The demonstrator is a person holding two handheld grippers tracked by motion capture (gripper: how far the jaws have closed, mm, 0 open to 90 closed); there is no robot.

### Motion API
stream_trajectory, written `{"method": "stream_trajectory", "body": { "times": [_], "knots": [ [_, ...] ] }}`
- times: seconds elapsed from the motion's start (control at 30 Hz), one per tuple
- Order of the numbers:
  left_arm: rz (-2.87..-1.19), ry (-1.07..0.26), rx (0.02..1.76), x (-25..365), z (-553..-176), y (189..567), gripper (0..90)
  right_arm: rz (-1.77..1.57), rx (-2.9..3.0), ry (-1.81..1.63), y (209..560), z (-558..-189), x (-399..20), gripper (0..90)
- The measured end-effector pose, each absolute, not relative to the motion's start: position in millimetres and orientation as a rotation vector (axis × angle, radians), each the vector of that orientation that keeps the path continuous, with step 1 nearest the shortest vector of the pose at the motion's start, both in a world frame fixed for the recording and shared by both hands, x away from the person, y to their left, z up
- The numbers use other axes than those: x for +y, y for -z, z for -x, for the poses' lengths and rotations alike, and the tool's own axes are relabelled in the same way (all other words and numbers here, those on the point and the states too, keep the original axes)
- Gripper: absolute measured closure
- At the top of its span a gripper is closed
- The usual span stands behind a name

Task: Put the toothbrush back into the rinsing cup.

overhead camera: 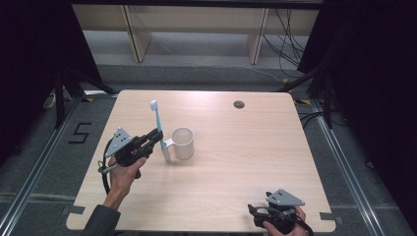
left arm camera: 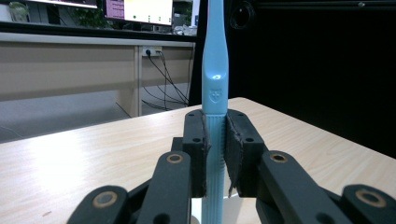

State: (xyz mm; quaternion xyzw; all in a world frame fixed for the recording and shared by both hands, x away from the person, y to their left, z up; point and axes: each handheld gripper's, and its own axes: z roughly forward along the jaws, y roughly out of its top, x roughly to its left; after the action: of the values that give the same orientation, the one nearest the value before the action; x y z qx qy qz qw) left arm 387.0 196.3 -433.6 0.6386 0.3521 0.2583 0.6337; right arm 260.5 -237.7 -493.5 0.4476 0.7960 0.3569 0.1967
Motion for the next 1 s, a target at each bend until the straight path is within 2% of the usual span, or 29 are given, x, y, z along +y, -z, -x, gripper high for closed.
{"method": "stream_trajectory", "body": {
  "times": [1.0],
  "knots": [
    [-1.449, -0.632, 0.833, 192, -401, 452, 78.4, -1.255, 2.239, -0.999, 493, -261, -238, 24.3]
  ]
}}
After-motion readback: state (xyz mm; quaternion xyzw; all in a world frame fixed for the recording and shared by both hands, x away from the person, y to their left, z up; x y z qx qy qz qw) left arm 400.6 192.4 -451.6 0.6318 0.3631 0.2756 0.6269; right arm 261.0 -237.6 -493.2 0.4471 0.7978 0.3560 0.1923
